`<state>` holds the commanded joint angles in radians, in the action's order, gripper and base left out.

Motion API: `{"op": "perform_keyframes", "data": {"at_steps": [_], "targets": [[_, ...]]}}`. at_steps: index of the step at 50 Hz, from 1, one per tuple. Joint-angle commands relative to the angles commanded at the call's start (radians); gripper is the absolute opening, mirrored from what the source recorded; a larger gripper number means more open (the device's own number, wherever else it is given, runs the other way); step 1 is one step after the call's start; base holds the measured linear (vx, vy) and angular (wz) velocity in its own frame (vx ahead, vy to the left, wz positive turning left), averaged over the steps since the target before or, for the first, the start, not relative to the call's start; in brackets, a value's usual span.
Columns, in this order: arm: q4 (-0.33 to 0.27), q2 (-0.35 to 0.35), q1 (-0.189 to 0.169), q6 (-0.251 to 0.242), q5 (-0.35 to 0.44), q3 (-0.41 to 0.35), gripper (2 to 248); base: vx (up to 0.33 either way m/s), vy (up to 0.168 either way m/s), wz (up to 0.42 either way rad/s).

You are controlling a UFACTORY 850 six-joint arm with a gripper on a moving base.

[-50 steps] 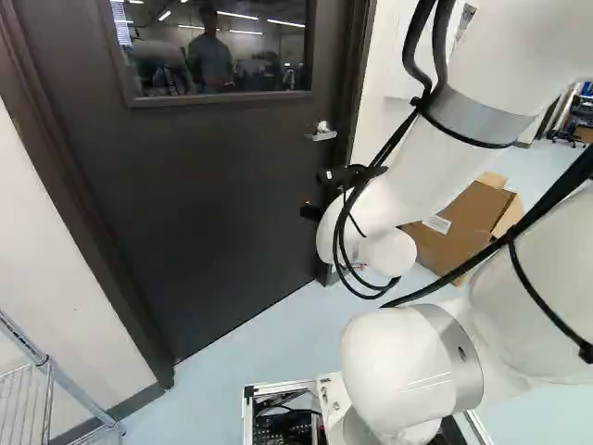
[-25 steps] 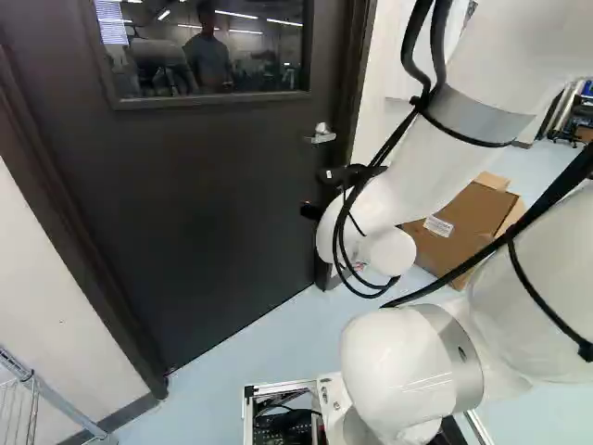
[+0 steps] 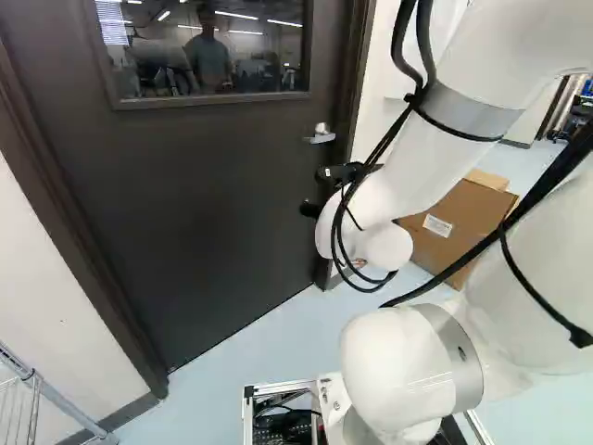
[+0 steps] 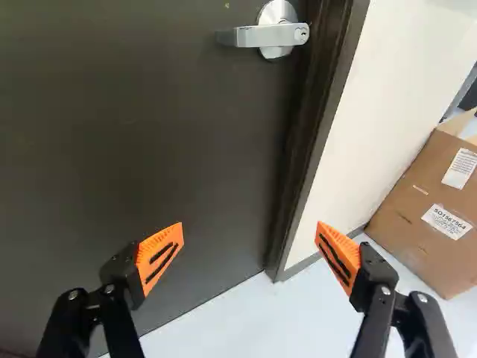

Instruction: Open the door and move inside

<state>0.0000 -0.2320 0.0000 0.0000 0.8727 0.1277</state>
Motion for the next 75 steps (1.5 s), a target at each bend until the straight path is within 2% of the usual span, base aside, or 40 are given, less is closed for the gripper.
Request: {"op": "perform_keyframes", "data": {"at_steps": [10, 23, 48, 75], "targets": [[0.000, 0.025, 0.000, 0.000, 0.000, 0.025, 247, 0.000, 0.000, 0.000], [0.000, 0.025, -0.006, 0.000, 0.000, 0.054, 247, 0.000, 0.000, 0.000], [-0.005, 0.040, -0.044, 0.000, 0.000, 0.131, 247, 0.000, 0.000, 0.000], [-0.100, 0.064, -0.101, 0.000, 0.010, 0.219, 247, 0.000, 0.000, 0.000]]}}
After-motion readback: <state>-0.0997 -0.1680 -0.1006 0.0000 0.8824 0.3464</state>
